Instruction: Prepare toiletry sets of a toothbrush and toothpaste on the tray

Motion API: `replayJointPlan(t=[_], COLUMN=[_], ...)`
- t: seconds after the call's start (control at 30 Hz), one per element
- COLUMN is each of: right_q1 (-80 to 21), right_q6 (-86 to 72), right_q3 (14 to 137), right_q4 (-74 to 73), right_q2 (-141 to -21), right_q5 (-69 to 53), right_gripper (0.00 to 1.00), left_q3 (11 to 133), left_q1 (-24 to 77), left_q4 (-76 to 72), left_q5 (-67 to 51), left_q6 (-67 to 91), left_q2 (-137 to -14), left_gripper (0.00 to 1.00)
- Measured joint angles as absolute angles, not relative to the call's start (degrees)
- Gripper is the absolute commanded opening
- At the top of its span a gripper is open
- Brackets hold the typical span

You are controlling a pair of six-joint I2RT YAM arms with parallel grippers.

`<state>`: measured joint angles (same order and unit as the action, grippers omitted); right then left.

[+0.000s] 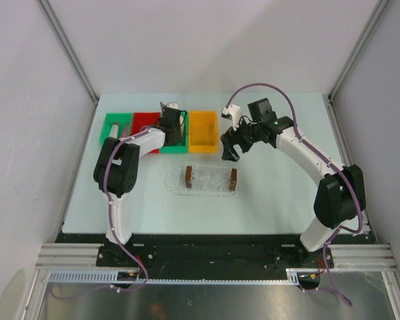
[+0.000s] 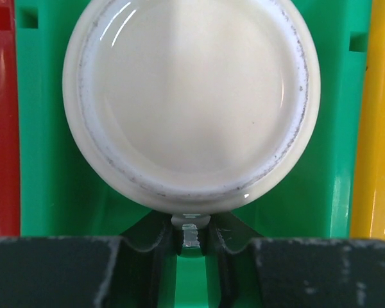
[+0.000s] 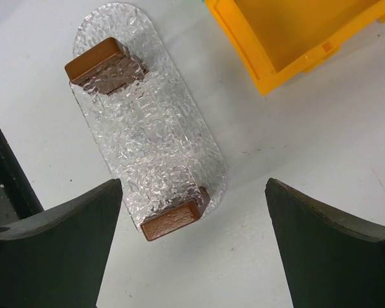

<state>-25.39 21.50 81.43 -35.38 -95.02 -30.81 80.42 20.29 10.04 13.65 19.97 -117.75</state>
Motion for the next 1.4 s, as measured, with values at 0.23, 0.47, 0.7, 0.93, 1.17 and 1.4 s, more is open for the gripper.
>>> replayJointPlan(t=[0.23,0.47,0.7,0.93,1.17,1.4], right_q1=[-25.39,-25.39,-25.39,-24.47,-19.25,-18.61], right_q6=[21.52,21.52,21.47,19.77,8.54,-7.38], right_q3=[81.43,81.43,81.43,81.43,81.43,81.43], right_q4=[-35.73,-35.68,-35.33,-32.97,-22.55,-6.37], right_q2=[-95.04,-95.04,-95.04,-94.94,-94.70,-95.09], right_q5=[-31.14,-31.66,-31.81,-33.32,-45.06,-56.23], right_gripper=[1.00,1.00,1.00,1.00,1.00,0.98], left_q3=[80.42,80.40,80.40,79.94,77.49,74.98], left_q1=[20.27,20.27,19.70,17.76,15.22,14.57], left_q4=[10.61,12.27,12.78,13.26,13.56,12.34], left_q5=[14.02,14.28,12.08,0.23,-17.61,-29.36], left_q6=[19.97,19.44,17.47,15.03,13.43,14.02], left_q2=[-117.43,-115.42,-110.74,-104.64,-94.89,-85.21], left_gripper=[0.00,0.00,0.00,0.00,0.00,0.00])
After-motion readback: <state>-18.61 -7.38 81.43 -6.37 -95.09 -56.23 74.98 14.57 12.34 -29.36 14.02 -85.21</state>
